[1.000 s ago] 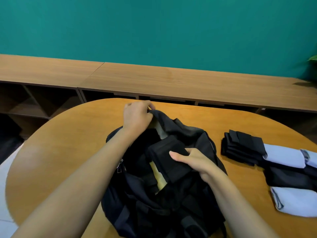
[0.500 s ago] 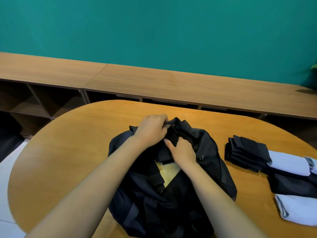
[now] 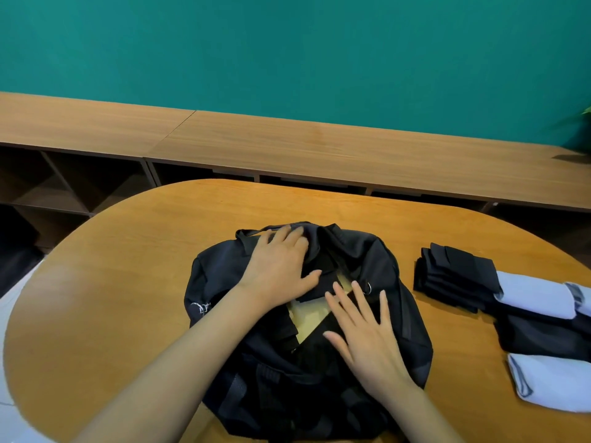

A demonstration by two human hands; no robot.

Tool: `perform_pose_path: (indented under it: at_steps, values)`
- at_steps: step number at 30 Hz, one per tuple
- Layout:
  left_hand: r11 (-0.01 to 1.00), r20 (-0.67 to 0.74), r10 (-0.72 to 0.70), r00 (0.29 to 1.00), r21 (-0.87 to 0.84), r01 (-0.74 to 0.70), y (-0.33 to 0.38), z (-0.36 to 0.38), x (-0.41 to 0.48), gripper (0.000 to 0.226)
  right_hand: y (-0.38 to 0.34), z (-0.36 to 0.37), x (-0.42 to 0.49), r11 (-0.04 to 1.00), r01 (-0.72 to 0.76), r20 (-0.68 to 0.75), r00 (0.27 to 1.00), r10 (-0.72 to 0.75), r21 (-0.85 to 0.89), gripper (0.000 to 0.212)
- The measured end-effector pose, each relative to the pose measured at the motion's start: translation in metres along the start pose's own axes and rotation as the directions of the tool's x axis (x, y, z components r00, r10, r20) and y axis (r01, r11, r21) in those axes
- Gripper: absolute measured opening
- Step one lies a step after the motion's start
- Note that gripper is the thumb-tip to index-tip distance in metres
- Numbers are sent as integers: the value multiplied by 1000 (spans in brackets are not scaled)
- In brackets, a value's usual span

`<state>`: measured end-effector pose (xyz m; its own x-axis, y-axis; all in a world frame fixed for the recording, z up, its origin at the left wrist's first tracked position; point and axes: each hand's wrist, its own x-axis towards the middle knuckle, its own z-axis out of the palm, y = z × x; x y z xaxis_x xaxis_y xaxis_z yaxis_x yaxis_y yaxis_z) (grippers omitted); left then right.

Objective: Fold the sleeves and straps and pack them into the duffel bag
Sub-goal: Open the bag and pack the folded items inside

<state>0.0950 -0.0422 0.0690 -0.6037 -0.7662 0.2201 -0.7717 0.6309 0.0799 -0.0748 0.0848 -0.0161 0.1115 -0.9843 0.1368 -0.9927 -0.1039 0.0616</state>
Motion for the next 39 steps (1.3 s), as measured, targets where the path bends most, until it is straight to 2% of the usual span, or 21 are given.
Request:
perform_pose_path:
  at_steps: [3, 6, 8, 11, 15, 20, 25, 27, 29, 32, 35, 39]
  values:
    - [999, -51, 11, 999, -45, -13, 20, -2, 6, 75, -5, -6, -3, 976, -217, -93, 971, 219, 35, 63]
    - [992, 94, 54, 994, 110, -64, 27, 11, 21, 115, -5, 2, -8, 947, -316, -43, 947, 318, 47, 75]
    - [975, 195, 77, 978, 192, -115, 27, 27, 28, 123, -5, 11, -12, 941, -334, 3, 943, 334, 63, 78]
    - [937, 295, 96, 951, 295, -186, 24, 44, 27, 121, -6, 16, -12, 934, -348, 15, 937, 348, 78, 77]
    - [943, 227, 98, 969, 290, -163, 5, 49, 25, 99, -5, 19, -10, 933, -353, 25, 936, 352, 71, 77]
    - [950, 161, 28, 987, 303, -77, -7, 56, 31, 87, -10, 22, -12, 927, -368, 46, 930, 366, 72, 76]
    - [926, 126, 87, 988, 356, -127, -7, 58, 31, 106, -16, 23, -15, 915, -399, 39, 917, 397, 67, 79]
    - [920, 89, 82, 993, 375, -109, -14, 60, 28, 108, -17, 23, -15, 912, -405, 40, 914, 403, 69, 79]
    - [919, 125, 59, 990, 381, -103, -19, 57, 28, 105, -18, 23, -15, 911, -407, 41, 913, 405, 70, 80]
    - [919, 197, 1, 980, 386, -79, -6, 49, 28, 103, -18, 23, -16, 910, -408, 53, 913, 405, 77, 79]
    - [933, 192, -138, 972, 356, 62, 27, 45, 8, 107, -18, 23, -16, 908, -412, 51, 911, 409, 74, 80]
    - [894, 170, -289, 942, 400, 202, 42, 45, -34, 103, -18, 19, -15, 908, -412, 34, 911, 410, 77, 73]
